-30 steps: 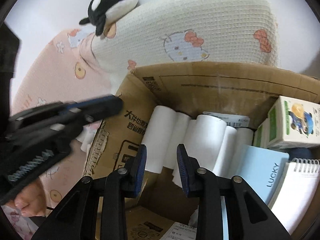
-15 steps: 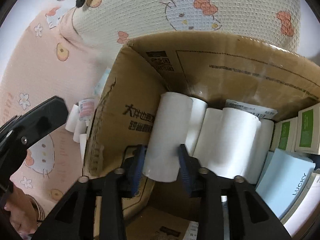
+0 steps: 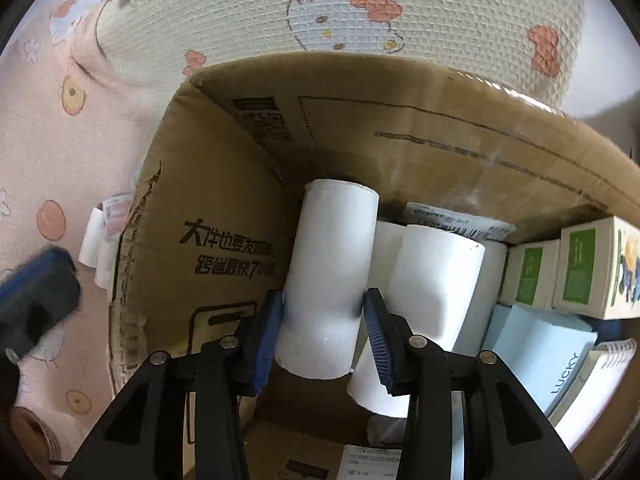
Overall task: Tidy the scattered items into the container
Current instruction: 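Lower the tube with the right gripper into the box and open it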
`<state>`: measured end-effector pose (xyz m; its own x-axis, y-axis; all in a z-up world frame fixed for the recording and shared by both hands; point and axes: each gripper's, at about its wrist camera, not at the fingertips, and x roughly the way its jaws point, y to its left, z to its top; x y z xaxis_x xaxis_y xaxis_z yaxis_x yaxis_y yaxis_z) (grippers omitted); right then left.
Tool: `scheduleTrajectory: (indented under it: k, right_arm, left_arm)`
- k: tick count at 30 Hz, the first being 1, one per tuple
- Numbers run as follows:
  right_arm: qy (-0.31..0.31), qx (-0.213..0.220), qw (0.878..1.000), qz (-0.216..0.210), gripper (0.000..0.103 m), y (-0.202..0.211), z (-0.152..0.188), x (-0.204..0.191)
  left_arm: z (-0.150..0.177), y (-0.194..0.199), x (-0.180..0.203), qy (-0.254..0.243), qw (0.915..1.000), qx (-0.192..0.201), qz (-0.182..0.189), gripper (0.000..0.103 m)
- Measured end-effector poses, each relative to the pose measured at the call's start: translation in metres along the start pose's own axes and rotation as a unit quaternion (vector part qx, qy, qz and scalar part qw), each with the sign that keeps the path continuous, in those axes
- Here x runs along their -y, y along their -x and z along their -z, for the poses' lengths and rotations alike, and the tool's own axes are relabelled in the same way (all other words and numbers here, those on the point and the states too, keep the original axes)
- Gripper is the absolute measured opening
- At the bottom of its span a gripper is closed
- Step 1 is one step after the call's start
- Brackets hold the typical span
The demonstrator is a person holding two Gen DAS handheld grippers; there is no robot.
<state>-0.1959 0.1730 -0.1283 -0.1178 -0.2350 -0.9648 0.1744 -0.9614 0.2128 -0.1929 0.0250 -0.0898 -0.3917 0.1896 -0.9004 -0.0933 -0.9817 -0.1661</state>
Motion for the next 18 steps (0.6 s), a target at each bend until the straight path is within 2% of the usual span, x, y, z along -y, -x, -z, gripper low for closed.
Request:
scheduleTrajectory:
  k: [4, 6, 8, 10, 14, 18]
  right_arm:
    - [-0.018, 0.01, 1.0, -0.02, 0.039, 0.009, 0.0, 0.008]
    - [-0.022, 0.022, 0.999, -0.037, 0.039, 0.02, 0.001, 0.015]
    - [-0.022, 0.035, 0.998, -0.046, 0.039, 0.03, 0.003, 0.02]
    - [-0.017, 0.047, 0.998, -0.036, 0.039, 0.04, 0.007, 0.023]
    - [-0.005, 0.06, 0.998, -0.005, 0.039, 0.057, 0.011, 0.031]
    - [0.02, 0.062, 0.998, -0.002, 0.039, 0.065, 0.034, 0.048]
  left_arm:
    - [-0.001, -0.004, 0.012, -0.017, 0.9998, -0.005, -0.01, 0.009]
    - [-0.003, -0.005, 0.018, -0.025, 0.9996, -0.009, -0.011, 0.019]
    - [-0.005, -0.007, 0.023, -0.026, 0.9995, -0.017, -0.005, 0.022]
    - [-0.009, -0.011, 0.027, -0.027, 0.9992, -0.029, 0.002, 0.023]
    - [-0.022, -0.026, 0.042, -0.026, 0.9971, -0.065, 0.029, 0.036]
    - [-0.03, -0.052, 0.057, -0.038, 0.9927, -0.113, 0.02, 0.038]
